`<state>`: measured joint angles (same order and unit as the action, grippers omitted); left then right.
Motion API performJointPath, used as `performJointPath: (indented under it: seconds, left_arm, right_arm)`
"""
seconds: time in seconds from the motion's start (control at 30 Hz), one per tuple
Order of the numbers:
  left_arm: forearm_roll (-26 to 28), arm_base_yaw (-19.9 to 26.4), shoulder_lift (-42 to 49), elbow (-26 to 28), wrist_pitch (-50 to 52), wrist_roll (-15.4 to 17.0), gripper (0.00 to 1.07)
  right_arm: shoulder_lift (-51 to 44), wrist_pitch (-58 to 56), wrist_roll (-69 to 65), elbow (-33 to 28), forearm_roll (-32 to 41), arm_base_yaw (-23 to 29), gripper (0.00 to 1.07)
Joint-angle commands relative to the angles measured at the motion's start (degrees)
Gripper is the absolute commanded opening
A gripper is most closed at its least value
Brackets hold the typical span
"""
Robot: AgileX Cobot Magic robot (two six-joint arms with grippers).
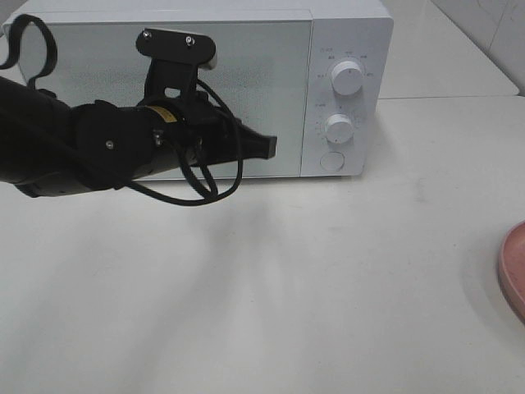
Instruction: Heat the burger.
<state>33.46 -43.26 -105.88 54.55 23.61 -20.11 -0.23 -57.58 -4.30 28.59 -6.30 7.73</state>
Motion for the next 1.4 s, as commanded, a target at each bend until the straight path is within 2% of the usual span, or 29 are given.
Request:
performJointPath:
  seconds: [0.03,0.1,0.13,0.17,0.2,0.23,0.27,0.3,0.33,0.37,0.4,0.43,0.47,0.53,0.57,0.63,0.67,0.73,0.83,0.9,1.03,1.1,1.2,1.27,1.37,1.4]
  left_arm:
    - [0.6,-0.1,2.3,-0.8,-10.4,-0.6,0.00]
    - [0.6,1.3,4.0,-0.8,-22.6,-0.6,0.03]
    - [0.6,1.3,4.0,-0.8,-22.6,-0.6,0.03]
    - [0.6,2.6,4.8,-0.8,-30.3,-0.1,0.12]
    - [0.6,2.6,4.8,-0.8,-30.3,-0.1,0.12]
    - [0.6,4.5,5.5,-0.8,-37.9,1.3,0.32]
    - [0.6,5.7,5.9,-0.8,-41.2,2.2,0.45]
    - [0.6,5.7,5.9,-0.8,-41.2,2.2,0.45]
    - [0.5,8.4,6.6,-0.6,-46.6,4.0,0.70]
    - [0.5,9.7,7.0,-0.3,-49.7,4.9,0.83]
    - [0.5,9.7,7.0,-0.3,-49.7,4.9,0.83]
    - [0.2,12.3,8.3,0.3,-55.5,5.7,1.00]
    - [0.2,12.3,8.3,0.3,-55.5,5.7,1.00]
    - [-0.7,16.6,10.9,1.8,-63.8,6.0,1.02]
    - [-0.7,16.6,10.9,1.8,-63.8,6.0,1.02]
    - [-1.5,21.3,13.7,3.3,-71.8,6.0,1.01]
    - [-1.5,21.3,13.7,3.3,-71.8,6.0,1.01]
    - [-3.7,27.5,17.4,4.8,-78.2,6.0,1.01]
    - [-4.1,29.0,18.4,5.2,-79.8,6.0,1.01]
    - [-8.3,34.0,22.5,5.8,-87.9,5.4,1.01]
    - [-11.9,36.0,24.3,5.2,-90.4,6.7,1.01]
    - [-16.6,41.2,27.8,3.8,-91.6,13.0,1.01]
    - [-16.7,42.6,28.5,3.4,-91.6,13.4,1.01]
    - [-16.7,46.5,32.7,0.9,-91.9,13.4,1.01]
    - [-16.7,47.0,34.1,0.1,-91.8,13.5,1.01]
    - [-17.4,47.6,36.6,-1.6,-91.8,13.5,1.01]
  right_arm:
    - [-1.5,0.4,0.7,-0.2,0.0,-0.3,0.74]
    - [-1.5,0.4,0.7,-0.2,0.0,-0.3,0.74]
    - [-1.5,0.4,0.7,-0.2,0.0,-0.3,0.74]
    - [-1.5,0.4,0.7,-0.2,0.0,-0.3,0.74]
    - [-1.5,0.4,0.7,-0.2,0.0,-0.3,0.74]
    - [-1.5,0.4,0.7,-0.2,0.0,-0.3,0.74]
    - [-1.5,0.4,0.7,-0.2,0.0,-0.3,0.74]
    - [-1.5,0.4,0.7,-0.2,0.0,-0.3,0.74]
    - [-1.5,0.4,0.8,-0.2,0.0,-0.3,0.74]
    - [-1.5,0.4,0.8,-0.2,0.0,-0.3,0.74]
    - [-1.5,0.4,0.8,-0.2,0.0,-0.3,0.74]
    - [-1.5,0.4,0.8,-0.2,0.0,-0.3,0.74]
    - [-1.5,0.4,0.8,-0.2,0.0,-0.3,0.74]
    - [-1.5,0.4,0.8,-0.2,0.0,-0.3,0.74]
    - [-1.5,0.4,0.8,-0.2,0.0,-0.3,0.74]
    - [-1.5,0.4,0.8,-0.2,0.0,-0.3,0.74]
    - [-1.5,0.4,0.8,-0.2,0.0,-0.3,0.74]
    - [-1.5,0.4,0.8,-0.2,0.0,-0.3,0.74]
    - [-1.5,0.4,0.8,-0.2,0.0,-0.3,0.74]
    - [-1.5,0.4,0.8,-0.2,0.0,-0.3,0.74]
    - [-1.5,0.4,0.8,-0.2,0.0,-0.3,0.74]
    - [-1.5,0.4,0.8,-0.2,0.0,-0.3,0.74]
    - [-1.5,0.4,0.7,-0.2,0.0,-0.3,0.74]
    - [-1.5,0.4,0.7,-0.2,0.0,-0.3,0.74]
    - [-1.5,0.4,0.7,-0.2,0.0,-0.3,0.74]
    - [-1.5,0.4,0.7,-0.2,0.0,-0.3,0.74]
